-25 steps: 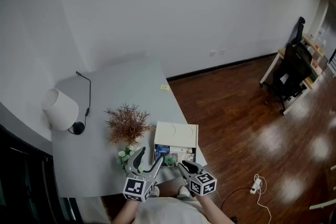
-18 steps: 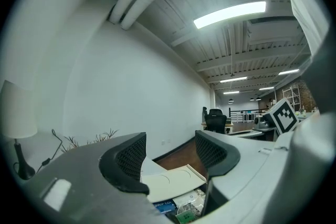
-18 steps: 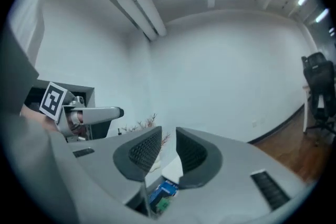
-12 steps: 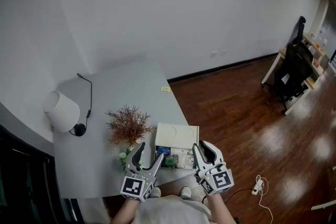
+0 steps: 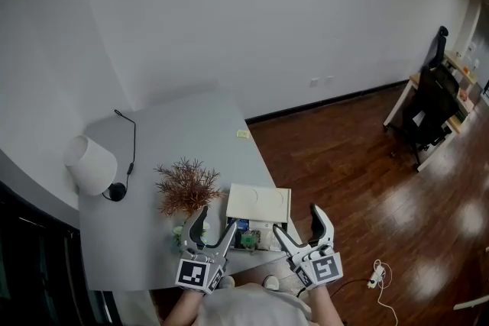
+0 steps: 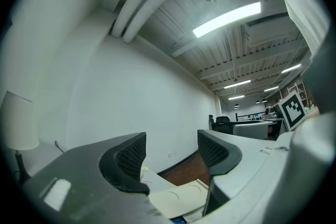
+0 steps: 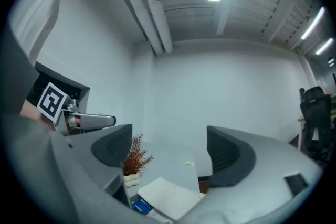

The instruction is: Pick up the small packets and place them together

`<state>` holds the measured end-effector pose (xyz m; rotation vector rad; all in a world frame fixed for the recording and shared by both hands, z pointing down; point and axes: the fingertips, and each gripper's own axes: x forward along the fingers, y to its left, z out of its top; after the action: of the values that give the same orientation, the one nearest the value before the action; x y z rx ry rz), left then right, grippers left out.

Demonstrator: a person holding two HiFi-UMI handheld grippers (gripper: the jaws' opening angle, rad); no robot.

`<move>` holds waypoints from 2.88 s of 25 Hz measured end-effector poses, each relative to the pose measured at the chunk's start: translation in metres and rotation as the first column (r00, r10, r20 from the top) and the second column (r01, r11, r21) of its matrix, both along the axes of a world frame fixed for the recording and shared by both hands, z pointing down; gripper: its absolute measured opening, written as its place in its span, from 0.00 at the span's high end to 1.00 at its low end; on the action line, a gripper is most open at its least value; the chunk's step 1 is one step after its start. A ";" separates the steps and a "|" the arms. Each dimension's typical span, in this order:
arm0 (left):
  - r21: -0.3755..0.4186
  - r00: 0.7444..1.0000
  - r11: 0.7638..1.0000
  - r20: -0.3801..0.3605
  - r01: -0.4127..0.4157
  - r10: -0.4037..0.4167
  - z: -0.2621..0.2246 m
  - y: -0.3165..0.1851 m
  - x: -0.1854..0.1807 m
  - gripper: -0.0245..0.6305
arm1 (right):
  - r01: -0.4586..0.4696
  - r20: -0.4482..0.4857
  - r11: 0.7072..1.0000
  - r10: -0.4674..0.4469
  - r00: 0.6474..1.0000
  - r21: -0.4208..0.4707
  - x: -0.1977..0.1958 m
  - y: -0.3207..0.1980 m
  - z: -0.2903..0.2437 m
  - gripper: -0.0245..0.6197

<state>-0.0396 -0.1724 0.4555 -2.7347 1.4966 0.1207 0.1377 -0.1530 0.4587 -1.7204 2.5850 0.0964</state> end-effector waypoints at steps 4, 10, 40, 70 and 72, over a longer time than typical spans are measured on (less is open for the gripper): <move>-0.030 0.997 0.999 -0.070 -0.017 0.014 -0.001 -0.005 0.000 0.50 | 0.035 -0.002 0.998 -0.036 0.999 -0.051 0.003 -0.003 0.013 0.31; -0.006 0.999 1.000 -0.031 0.014 -0.015 -0.002 -0.009 -0.002 0.50 | 0.193 0.030 0.952 -0.191 0.981 -0.239 -0.003 -0.014 0.059 0.32; -0.097 0.977 0.973 0.054 0.209 -0.204 0.037 0.017 -0.063 0.51 | 0.180 -0.317 0.486 -0.765 0.561 -0.855 -0.086 -0.015 0.339 0.69; -0.096 0.992 0.988 0.030 0.121 -0.119 0.037 0.016 -0.045 0.51 | 0.345 0.485 0.703 0.000 0.874 -0.621 -0.081 -0.115 0.219 0.96; -0.095 0.993 0.989 0.035 0.116 -0.113 0.037 0.017 -0.044 0.51 | 0.323 0.511 0.685 0.084 0.856 -0.653 -0.081 -0.117 0.235 0.96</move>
<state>-0.0839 -0.1552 0.4922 -2.7016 1.6899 0.0059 0.0568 -0.2703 0.6937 -1.3857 2.4160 -1.3770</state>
